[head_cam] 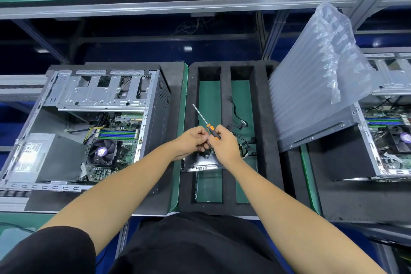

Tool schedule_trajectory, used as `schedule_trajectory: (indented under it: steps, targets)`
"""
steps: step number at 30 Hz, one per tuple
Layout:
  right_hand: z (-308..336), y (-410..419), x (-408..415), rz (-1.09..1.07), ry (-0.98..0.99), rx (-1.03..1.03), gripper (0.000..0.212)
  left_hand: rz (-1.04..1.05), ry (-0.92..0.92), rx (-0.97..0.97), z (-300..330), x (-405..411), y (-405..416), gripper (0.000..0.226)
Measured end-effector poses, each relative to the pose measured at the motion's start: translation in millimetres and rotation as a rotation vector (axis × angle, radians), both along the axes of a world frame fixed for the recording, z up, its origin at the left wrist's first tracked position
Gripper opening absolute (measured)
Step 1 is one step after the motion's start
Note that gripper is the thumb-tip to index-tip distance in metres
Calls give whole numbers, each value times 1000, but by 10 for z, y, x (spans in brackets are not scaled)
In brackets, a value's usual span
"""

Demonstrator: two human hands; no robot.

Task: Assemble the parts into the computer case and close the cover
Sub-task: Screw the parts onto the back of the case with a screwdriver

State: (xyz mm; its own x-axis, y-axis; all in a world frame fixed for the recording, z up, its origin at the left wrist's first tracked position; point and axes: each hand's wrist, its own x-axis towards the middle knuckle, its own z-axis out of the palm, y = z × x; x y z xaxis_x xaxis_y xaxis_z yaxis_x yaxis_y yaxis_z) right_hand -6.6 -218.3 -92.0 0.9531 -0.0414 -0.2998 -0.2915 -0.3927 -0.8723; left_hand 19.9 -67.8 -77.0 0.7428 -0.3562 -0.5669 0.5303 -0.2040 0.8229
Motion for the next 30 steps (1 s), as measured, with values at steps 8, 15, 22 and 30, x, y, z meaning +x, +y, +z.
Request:
schedule_trajectory:
  steps: [8, 15, 22, 30]
  targets:
    - [8, 37, 24, -48, 21, 55, 33, 191, 201, 48, -66, 13, -24, 39]
    - [-85, -75, -42, -27, 102, -109, 22, -691, -336, 821, -40, 123, 341, 27]
    - [-196, -108, -69, -35, 139, -117, 20, -824, -458, 907, -89, 1, 286, 24]
    - [-259, -132, -112, -59, 158, -94, 22, -769, -400, 849, -113, -22, 300, 2]
